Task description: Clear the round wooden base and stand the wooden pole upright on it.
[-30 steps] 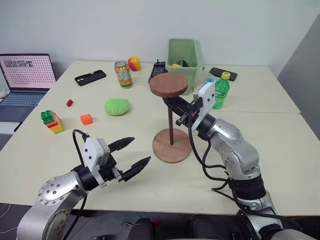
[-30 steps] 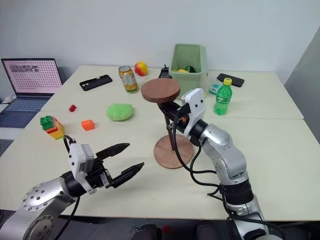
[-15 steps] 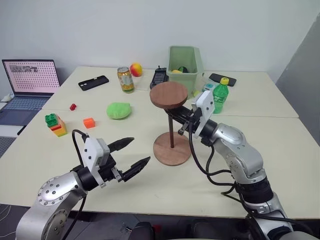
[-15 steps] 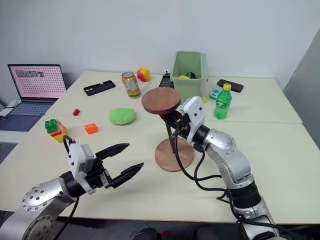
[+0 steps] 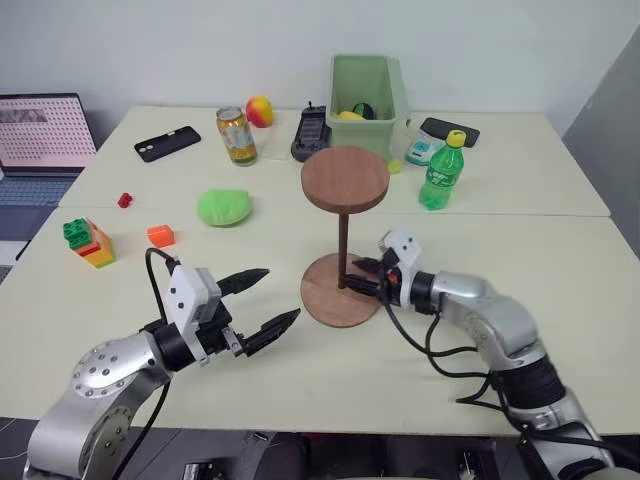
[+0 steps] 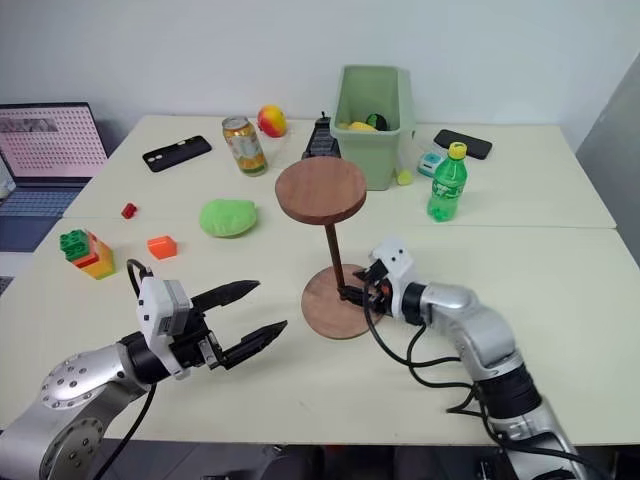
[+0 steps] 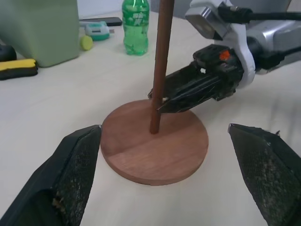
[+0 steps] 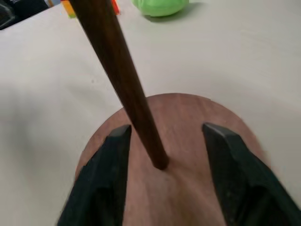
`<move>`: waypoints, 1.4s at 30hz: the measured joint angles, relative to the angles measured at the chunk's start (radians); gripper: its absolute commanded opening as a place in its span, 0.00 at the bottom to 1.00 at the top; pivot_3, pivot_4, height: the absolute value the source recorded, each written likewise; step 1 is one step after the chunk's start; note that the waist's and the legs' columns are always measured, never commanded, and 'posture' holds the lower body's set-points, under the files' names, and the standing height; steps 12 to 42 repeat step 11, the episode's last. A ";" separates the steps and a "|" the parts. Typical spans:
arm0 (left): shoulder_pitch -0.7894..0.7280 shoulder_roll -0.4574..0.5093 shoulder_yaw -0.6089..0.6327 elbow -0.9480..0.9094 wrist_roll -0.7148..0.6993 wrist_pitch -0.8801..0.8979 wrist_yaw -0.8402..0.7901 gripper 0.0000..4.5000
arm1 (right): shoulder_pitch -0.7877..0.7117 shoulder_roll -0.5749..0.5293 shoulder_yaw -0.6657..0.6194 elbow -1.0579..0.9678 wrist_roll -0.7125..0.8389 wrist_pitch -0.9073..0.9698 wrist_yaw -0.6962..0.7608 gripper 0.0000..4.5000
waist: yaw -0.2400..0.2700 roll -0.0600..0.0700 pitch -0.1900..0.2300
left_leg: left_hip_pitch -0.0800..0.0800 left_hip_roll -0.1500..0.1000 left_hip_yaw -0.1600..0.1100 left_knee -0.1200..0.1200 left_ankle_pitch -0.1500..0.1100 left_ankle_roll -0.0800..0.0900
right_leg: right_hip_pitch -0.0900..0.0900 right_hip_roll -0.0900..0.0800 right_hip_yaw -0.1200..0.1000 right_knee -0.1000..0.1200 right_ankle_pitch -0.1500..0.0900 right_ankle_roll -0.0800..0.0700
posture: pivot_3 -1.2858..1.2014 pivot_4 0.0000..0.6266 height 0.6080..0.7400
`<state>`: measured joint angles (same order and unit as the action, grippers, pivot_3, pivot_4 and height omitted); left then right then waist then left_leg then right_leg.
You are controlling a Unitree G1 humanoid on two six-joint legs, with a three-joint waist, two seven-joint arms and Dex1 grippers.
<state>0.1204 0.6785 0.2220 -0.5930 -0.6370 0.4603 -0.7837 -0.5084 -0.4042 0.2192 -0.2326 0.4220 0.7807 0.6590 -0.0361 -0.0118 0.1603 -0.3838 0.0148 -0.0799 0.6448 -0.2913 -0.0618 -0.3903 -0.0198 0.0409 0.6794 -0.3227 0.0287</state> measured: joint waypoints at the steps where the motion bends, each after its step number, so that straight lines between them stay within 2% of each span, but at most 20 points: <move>1: -0.039 0.019 -0.007 0.023 -0.013 0.025 -0.013 1.00 | -0.011 -0.044 0.002 -0.011 0.008 0.016 0.034 0.79 | 0.003 0.000 0.001 | 0.000 0.000 0.000 0.000 -0.001 0.001 | 0.000 0.000 -0.001 -0.001 -0.001 0.000 | 0.52 0.24 1.00; 5: -0.193 0.165 -0.006 0.132 -0.046 0.131 -0.088 1.00 | -0.046 -0.258 0.009 -0.028 0.030 0.062 0.204 0.98 | 0.011 -0.001 0.008 | -0.002 -0.003 -0.001 0.002 -0.003 0.005 | 0.001 -0.002 -0.002 -0.001 -0.001 0.000 | 0.52 0.24 1.00; 9: -0.358 0.345 -0.045 0.283 -0.031 0.193 -0.230 1.00 | -0.066 -0.431 0.010 -0.016 0.030 0.049 0.360 0.99 | 0.006 -0.005 0.023 | 0.000 -0.005 0.000 0.002 -0.002 0.006 | 0.001 0.001 -0.003 0.001 -0.001 0.000 | 0.52 0.24 1.00; 11: -0.462 0.396 -0.063 0.388 -0.015 0.208 -0.287 1.00 | -0.088 -0.481 0.002 0.004 0.032 0.043 0.422 0.99 | 0.005 -0.004 0.026 | 0.000 -0.005 0.001 0.002 -0.002 0.006 | 0.001 0.002 -0.005 0.001 -0.001 0.000 | 0.52 0.24 1.00; 42: -0.462 0.396 -0.063 0.388 -0.015 0.208 -0.287 1.00 | -0.088 -0.481 0.002 0.004 0.032 0.043 0.422 0.99 | 0.005 -0.004 0.026 | 0.000 -0.005 0.001 0.002 -0.002 0.006 | 0.001 0.002 -0.005 0.001 -0.001 0.000 | 0.52 0.24 1.00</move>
